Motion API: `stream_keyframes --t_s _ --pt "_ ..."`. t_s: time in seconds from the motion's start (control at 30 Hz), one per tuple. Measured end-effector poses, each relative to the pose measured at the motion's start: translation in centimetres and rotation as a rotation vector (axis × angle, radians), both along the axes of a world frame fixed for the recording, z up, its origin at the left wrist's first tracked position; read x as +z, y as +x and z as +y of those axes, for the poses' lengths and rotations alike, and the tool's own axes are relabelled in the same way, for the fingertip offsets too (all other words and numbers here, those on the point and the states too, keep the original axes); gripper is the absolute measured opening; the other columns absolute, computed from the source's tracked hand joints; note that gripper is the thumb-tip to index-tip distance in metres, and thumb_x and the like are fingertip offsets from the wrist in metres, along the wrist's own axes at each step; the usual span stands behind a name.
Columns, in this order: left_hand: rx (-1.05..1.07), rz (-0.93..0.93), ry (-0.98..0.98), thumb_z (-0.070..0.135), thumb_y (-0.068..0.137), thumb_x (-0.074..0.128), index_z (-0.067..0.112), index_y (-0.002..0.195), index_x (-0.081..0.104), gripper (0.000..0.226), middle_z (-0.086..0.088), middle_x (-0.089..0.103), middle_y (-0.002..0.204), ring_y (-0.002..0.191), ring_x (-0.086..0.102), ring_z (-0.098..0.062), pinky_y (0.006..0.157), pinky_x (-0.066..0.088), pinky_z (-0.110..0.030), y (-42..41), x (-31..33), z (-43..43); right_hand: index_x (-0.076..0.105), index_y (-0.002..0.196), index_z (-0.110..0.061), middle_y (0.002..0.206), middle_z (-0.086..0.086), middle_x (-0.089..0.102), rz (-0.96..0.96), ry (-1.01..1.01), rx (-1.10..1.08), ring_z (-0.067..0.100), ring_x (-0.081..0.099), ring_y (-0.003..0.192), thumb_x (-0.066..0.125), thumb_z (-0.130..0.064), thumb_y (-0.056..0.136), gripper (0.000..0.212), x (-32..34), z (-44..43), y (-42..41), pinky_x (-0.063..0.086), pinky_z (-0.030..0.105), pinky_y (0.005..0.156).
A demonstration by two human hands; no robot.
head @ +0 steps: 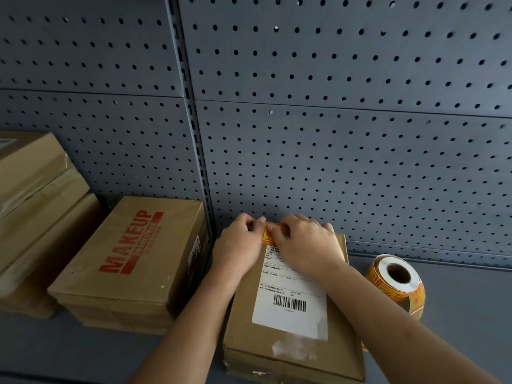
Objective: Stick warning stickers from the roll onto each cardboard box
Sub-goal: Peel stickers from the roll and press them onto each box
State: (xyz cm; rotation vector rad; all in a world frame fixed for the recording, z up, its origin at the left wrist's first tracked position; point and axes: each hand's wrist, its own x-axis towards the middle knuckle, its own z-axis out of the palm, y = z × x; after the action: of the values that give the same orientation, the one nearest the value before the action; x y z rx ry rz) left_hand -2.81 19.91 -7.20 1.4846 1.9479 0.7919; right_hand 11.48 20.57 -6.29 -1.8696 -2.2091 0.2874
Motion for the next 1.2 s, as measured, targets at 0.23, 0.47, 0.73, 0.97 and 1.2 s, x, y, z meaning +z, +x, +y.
stream_keyframes --t_s 0.23,0.47,0.73,0.97,1.2 --pt "-0.009 -0.027 0.013 0.044 0.106 0.034 0.022 0.108 0.06 0.034 -0.004 0.068 0.097 0.09 0.063 -0.025 0.082 0.052 -0.041 -0.1 0.0 -0.3 0.062 0.112 -0.027 0.115 -0.005 0.067 0.024 -0.001 -0.016 0.022 0.062 0.108 0.026 -0.044 0.105 0.039 -0.2 0.2 0.1 0.035 0.045 0.1" --pt "-0.038 -0.065 0.0 0.051 0.102 0.042 0.027 0.112 0.061 0.032 0.008 0.065 0.093 0.086 0.062 -0.015 0.079 0.05 -0.035 -0.2 0.2 -0.7 0.063 0.109 -0.028 0.111 -0.006 0.066 -0.002 -0.002 -0.005 0.021 0.06 0.108 0.029 -0.054 0.101 0.044 0.1 -0.1 0.0 0.035 0.044 0.102" --pt "0.012 -0.235 0.006 0.044 0.104 0.042 0.02 0.117 0.066 0.037 0.001 0.07 0.103 0.096 0.064 -0.018 0.088 0.05 -0.037 -0.7 0.5 -1.1 0.063 0.12 -0.023 0.117 -0.006 0.06 0.417 -0.002 -0.036 0.012 0.056 0.103 0.042 -0.023 0.105 0.026 1.5 0.1 1.1 0.045 0.029 0.094" --pt "-0.032 -0.438 -0.014 0.056 0.098 0.047 0.032 0.152 0.036 0.061 0.01 0.049 0.149 0.132 0.048 -0.011 0.108 0.038 -0.036 -1.9 2.3 -6.1 0.056 0.131 -0.028 0.132 -0.009 0.056 0.776 0.059 -0.247 0.01 0.052 0.123 0.05 -0.023 0.103 0.029 3.7 -3.6 6.8 0.04 0.028 0.097" --pt "-0.214 -0.549 -0.265 0.067 0.091 0.053 0.053 0.138 0.046 0.05 0.029 0.067 0.122 0.117 0.063 -0.002 0.106 0.048 -0.04 -2.4 1.4 -10.7 0.041 0.144 -0.028 0.135 -0.005 0.056 0.901 -0.439 -0.353 0.022 0.058 0.121 0.06 -0.043 0.095 0.054 -0.3 -10.0 9.0 0.046 0.032 0.087"
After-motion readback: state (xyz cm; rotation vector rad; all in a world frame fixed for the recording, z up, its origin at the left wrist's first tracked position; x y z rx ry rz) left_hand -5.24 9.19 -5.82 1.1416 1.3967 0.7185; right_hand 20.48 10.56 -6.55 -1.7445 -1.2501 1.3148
